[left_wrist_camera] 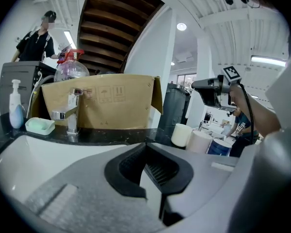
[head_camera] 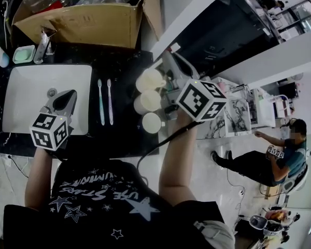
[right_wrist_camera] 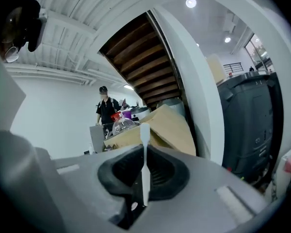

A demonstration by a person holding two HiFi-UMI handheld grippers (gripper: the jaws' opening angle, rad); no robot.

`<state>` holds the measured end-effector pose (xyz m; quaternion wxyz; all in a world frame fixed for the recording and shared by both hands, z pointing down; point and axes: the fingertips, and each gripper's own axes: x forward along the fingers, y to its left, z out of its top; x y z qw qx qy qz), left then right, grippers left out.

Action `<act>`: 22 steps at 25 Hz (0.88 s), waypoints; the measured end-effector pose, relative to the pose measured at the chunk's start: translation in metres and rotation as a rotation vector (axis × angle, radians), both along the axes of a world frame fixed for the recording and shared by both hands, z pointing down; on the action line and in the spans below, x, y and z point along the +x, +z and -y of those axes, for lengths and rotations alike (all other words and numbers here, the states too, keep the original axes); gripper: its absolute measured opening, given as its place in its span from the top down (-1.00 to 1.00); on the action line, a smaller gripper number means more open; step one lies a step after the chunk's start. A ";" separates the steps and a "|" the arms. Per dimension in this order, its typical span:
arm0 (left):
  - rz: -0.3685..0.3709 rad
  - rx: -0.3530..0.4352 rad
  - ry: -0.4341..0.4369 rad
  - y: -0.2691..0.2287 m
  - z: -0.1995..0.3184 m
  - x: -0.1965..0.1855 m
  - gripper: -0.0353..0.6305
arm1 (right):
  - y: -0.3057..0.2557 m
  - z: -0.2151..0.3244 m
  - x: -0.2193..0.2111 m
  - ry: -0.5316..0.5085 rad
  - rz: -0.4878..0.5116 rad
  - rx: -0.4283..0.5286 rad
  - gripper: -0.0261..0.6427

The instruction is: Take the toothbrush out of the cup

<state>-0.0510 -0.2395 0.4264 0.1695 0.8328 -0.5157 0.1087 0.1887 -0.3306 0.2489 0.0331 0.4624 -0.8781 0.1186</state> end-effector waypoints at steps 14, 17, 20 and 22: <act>0.000 -0.041 0.090 0.014 -0.026 -0.036 0.87 | 0.104 -0.067 -0.078 -0.080 -0.101 -0.286 0.87; -0.005 -0.049 0.114 0.018 -0.029 -0.038 0.87 | 0.129 -0.077 -0.084 -0.080 -0.141 -0.364 0.86; -0.008 -0.056 0.134 0.021 -0.031 -0.039 0.87 | 0.153 -0.082 -0.085 -0.047 -0.181 -0.423 0.86; -0.009 -0.060 0.146 0.022 -0.031 -0.040 0.87 | 0.165 -0.081 -0.084 -0.017 -0.209 -0.447 0.87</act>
